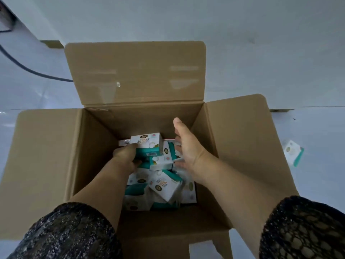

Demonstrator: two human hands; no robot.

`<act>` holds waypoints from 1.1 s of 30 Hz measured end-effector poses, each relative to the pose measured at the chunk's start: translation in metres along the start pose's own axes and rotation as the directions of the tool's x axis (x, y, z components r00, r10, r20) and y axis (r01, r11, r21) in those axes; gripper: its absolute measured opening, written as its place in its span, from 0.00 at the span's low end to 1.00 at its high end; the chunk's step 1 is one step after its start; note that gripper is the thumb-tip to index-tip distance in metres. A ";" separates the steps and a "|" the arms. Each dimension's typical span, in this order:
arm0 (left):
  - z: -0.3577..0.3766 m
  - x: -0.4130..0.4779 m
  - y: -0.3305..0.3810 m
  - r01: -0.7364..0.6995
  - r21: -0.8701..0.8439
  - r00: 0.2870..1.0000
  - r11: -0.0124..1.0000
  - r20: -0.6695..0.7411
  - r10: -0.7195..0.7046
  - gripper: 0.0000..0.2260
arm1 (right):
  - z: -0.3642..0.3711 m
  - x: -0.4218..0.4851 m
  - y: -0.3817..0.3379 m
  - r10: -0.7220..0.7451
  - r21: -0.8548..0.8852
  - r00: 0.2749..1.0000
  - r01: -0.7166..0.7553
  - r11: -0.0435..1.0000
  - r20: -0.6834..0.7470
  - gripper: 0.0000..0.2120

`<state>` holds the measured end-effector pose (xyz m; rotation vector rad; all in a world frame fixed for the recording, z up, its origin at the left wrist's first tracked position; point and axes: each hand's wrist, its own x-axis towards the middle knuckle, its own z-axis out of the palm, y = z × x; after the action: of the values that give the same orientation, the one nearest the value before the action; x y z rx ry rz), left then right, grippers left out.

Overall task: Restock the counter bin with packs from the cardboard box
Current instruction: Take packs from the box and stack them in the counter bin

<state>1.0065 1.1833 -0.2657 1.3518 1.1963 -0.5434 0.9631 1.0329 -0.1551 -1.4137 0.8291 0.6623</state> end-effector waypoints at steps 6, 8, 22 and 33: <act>0.001 -0.019 0.007 -0.032 -0.052 0.999 0.998 0.001 0.032 0.23 | 0.001 -0.009 -0.014 -0.075 -0.015 0.997 0.075 0.997 0.026 0.33; -0.004 -0.038 0.017 -0.043 -0.055 0.999 0.998 0.004 0.043 0.20 | 0.001 -0.022 -0.022 -0.109 -0.018 0.994 0.109 0.994 0.029 0.33; -0.078 -0.319 0.107 -0.213 0.006 0.957 0.977 0.202 0.208 0.06 | -0.011 -0.277 -0.142 -0.349 -0.123 0.932 0.359 0.925 0.096 0.25; -0.144 -0.671 0.214 -0.565 -0.054 0.785 0.823 0.273 0.557 0.11 | -0.080 -0.603 -0.290 -0.743 -0.183 0.646 0.763 0.620 0.174 0.27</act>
<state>0.9005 1.1466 0.4440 1.5150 0.5082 -0.3016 0.8488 0.9825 0.5072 -1.7684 0.0154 0.1458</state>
